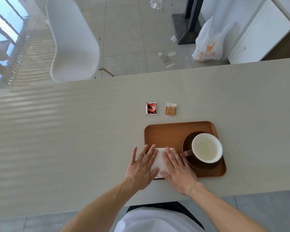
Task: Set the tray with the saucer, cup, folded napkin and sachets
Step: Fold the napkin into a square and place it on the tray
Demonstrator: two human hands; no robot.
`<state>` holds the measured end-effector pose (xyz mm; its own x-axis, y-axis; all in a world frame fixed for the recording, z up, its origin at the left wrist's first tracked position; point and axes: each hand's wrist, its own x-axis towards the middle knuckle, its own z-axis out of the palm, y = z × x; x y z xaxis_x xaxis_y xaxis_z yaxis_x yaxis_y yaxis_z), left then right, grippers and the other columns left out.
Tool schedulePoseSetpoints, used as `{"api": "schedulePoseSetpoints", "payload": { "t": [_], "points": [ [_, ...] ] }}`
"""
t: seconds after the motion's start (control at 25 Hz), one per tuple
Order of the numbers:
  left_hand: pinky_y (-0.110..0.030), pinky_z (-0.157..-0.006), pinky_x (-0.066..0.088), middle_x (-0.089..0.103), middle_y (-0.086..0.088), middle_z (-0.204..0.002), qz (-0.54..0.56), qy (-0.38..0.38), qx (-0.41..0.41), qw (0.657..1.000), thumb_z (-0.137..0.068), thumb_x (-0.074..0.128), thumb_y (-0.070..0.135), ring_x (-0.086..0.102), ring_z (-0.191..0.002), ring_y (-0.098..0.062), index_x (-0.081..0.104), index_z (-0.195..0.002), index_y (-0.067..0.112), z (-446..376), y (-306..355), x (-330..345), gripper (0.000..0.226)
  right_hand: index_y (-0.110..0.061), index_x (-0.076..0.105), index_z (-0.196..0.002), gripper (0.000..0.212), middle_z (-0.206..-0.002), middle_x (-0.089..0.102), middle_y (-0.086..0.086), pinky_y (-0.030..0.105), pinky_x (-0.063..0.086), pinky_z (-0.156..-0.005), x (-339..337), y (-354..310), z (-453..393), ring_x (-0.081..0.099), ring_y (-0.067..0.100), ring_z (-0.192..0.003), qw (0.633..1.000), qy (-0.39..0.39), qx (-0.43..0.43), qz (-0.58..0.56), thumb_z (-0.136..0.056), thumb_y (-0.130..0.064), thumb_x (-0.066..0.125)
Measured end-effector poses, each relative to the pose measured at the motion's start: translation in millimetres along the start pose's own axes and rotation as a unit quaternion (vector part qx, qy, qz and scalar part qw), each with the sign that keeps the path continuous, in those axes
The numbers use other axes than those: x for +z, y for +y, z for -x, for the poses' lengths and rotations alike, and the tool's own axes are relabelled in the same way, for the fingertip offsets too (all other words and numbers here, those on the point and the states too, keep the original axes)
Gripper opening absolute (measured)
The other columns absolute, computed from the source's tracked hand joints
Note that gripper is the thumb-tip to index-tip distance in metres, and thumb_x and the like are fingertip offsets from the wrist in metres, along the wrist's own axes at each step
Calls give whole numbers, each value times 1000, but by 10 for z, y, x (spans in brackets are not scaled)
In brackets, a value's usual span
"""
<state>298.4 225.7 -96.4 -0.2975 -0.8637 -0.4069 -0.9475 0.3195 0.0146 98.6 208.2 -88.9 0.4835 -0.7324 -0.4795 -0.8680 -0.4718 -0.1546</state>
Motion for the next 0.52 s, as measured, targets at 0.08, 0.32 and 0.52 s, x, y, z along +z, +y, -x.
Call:
{"api": "schedulePoseSetpoints", "payload": {
  "t": [0.08,0.32,0.52],
  "points": [
    [-55,-115,-19,-21,2,-161,23,20,4,1000,-98,5,59,-26,-146,-21,-11,-154,22,8,-16,-21,69,-17,-24,-148,68,-153,-37,0,41,-14,-120,-40,-1,50,-33,21,-142,1000,7,-3,-10,-98,-54,6],
    [-51,-120,19,31,-2,-158,45,66,118,990,-103,30,41,24,-147,-20,38,-148,22,248,-100,78,50,-13,28,-150,59,-158,23,7,45,17,-118,1,-95,470,21,25,-146,998,67,-18,-7,-101,-42,13],
    [-49,-116,1,0,-1,-164,40,30,100,994,-102,19,51,-1,-150,-21,5,-156,21,373,-81,135,63,-19,-5,-152,70,-161,-13,2,41,-4,-114,82,-49,461,-12,24,-148,999,33,-15,27,-98,-56,19]
  ]
}}
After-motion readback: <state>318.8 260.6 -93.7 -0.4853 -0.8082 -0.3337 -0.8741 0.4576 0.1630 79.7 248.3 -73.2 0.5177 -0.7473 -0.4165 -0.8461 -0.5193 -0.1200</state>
